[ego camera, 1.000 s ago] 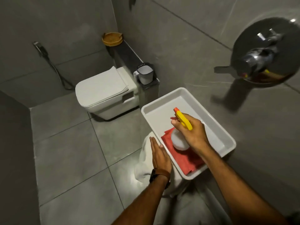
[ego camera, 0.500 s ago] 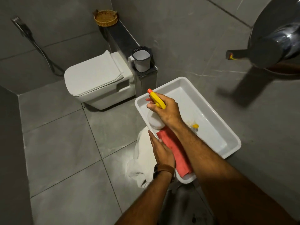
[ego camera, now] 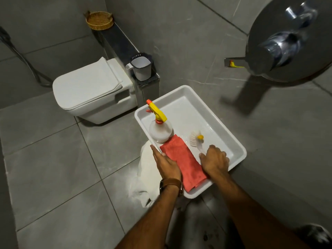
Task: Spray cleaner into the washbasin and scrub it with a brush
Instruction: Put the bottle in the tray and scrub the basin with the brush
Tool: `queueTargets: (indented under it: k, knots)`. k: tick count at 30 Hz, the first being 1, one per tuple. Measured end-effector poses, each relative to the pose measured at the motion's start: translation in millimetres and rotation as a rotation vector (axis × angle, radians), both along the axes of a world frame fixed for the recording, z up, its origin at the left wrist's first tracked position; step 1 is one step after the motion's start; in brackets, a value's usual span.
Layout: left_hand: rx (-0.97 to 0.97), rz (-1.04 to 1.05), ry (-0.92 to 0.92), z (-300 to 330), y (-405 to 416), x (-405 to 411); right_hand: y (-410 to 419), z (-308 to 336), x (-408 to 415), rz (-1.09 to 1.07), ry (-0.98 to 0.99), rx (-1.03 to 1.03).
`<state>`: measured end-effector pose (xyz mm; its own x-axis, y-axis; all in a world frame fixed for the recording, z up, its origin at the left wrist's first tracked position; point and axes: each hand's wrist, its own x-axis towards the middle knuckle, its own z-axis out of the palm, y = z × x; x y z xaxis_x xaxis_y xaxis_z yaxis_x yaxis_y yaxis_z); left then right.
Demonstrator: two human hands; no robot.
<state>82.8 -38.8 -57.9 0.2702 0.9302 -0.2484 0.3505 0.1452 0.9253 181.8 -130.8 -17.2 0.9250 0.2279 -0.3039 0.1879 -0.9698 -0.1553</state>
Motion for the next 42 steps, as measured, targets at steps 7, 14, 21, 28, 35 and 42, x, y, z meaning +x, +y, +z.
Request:
queueTargets:
  k: [7,14,21,28,35,42]
  knots:
    - [0.019,-0.059,0.039,-2,1,-7,9,-10,-8,0.079,-0.076,-0.021]
    - [0.217,-0.284,0.103,48,-30,-14,-35,50,-21,-0.061,-0.058,0.118]
    - [0.278,-0.674,-0.032,110,-109,-20,-119,114,-58,-0.247,-0.057,0.289]
    - [0.339,-0.936,-0.08,144,-215,-43,-229,148,-112,-0.38,-0.113,0.311]
    - [0.341,-1.229,-0.069,155,-317,-85,-348,161,-184,-0.592,-0.232,0.324]
    - [0.416,-1.483,0.002,156,-361,-125,-433,166,-259,-0.757,-0.288,0.322]
